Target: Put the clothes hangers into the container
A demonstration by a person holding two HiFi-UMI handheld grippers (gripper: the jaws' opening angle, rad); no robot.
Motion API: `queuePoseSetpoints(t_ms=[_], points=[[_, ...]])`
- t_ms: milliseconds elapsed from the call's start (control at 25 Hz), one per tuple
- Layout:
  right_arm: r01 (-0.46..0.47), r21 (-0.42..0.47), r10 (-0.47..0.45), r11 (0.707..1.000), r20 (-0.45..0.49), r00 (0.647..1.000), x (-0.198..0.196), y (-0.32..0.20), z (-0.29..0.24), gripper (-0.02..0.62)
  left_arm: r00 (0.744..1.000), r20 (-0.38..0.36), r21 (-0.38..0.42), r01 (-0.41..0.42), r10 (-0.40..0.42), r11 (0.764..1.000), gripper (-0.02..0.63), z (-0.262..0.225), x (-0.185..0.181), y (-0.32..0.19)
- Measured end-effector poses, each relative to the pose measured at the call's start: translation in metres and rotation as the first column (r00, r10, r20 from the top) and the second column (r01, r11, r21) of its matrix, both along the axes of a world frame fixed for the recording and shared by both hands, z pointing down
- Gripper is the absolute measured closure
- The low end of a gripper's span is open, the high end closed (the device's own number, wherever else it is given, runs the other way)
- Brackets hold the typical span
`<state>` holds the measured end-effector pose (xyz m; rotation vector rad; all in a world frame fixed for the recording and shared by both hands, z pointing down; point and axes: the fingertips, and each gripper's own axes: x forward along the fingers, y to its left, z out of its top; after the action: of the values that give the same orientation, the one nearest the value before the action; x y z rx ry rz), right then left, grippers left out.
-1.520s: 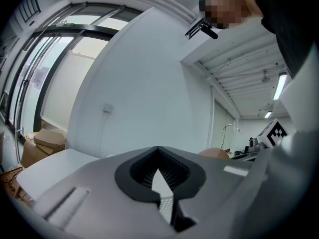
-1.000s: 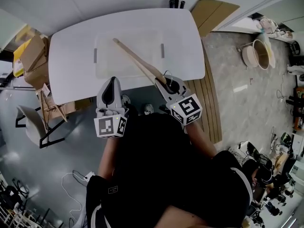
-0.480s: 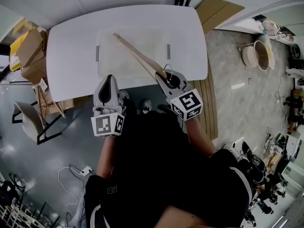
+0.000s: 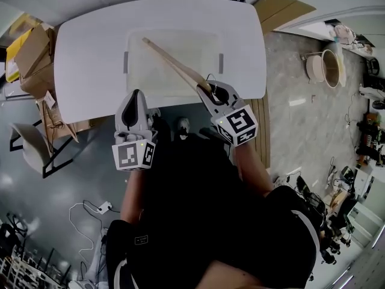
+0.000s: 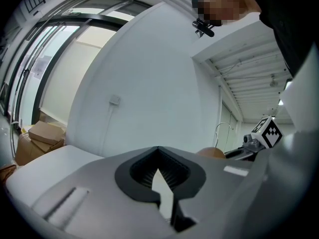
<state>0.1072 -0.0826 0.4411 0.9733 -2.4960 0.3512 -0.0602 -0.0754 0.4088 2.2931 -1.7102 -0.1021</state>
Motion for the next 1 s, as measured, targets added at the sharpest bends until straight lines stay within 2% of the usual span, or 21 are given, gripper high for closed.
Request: queuePoseSetpoints(t_ms=[600, 1000], points=[[0.047, -0.043, -0.051, 0.998, -0.093, 0.994, -0.029, -0.033, 0.023, 0.532, 0.999, -0.028, -0.053, -0.018, 0.016, 0.998, 0.601, 0.028, -0.017, -0.029], [0.065, -0.078, -0.074, 0.995, -0.122, 0.990, -0.044, -0.054, 0.038, 0.532, 0.999, -0.035, -0.073, 0.006, -0.009, 0.997, 0.601, 0.036, -0.035, -0.047]])
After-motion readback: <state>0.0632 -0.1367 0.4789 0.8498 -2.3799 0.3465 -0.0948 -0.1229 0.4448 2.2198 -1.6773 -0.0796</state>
